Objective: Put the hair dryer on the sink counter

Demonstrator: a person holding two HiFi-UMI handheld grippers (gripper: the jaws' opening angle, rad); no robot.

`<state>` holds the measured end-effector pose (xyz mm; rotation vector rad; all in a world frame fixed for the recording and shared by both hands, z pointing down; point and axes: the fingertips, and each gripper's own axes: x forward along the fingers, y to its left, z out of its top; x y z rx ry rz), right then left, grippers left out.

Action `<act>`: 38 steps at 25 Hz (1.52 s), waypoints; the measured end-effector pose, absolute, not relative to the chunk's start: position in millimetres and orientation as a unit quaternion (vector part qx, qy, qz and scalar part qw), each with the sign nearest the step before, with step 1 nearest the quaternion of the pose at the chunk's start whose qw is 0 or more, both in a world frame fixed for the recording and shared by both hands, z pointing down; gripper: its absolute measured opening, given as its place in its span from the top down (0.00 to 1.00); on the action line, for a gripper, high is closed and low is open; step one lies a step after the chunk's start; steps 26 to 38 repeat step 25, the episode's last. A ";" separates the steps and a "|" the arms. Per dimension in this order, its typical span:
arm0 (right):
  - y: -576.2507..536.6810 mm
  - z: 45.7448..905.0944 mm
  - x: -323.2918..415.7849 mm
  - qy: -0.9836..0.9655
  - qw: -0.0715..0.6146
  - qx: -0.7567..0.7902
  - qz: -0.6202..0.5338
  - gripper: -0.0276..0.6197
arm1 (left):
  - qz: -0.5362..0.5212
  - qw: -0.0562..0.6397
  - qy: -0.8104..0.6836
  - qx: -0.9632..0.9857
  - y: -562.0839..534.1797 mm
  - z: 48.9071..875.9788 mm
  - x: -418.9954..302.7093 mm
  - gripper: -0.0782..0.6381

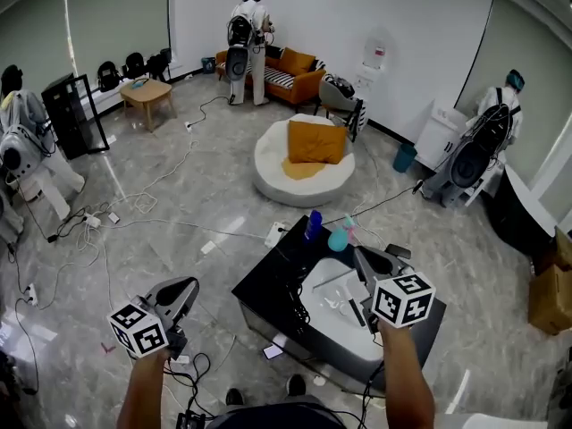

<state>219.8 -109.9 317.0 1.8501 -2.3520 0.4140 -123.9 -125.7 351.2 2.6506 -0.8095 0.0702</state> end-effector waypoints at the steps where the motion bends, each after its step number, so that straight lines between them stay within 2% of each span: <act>1: -104.4 307.2 221.6 -0.776 0.061 0.614 0.131 0.95 | 0.030 0.171 -0.282 0.944 -125.4 345.9 -119.3 0.88; 11: -44.5 257.1 254.6 -0.736 0.058 0.668 0.089 0.95 | 0.039 0.091 -0.213 0.972 -125.3 298.2 -72.5 0.88; 25: 7.2 250.0 265.0 -0.693 0.058 0.713 0.089 0.95 | 0.030 0.065 -0.167 0.983 -120.2 270.2 -72.3 0.88; 38: 7.2 250.0 265.0 -0.693 0.058 0.713 0.089 0.95 | 0.030 0.065 -0.167 0.983 -120.2 270.2 -72.3 0.88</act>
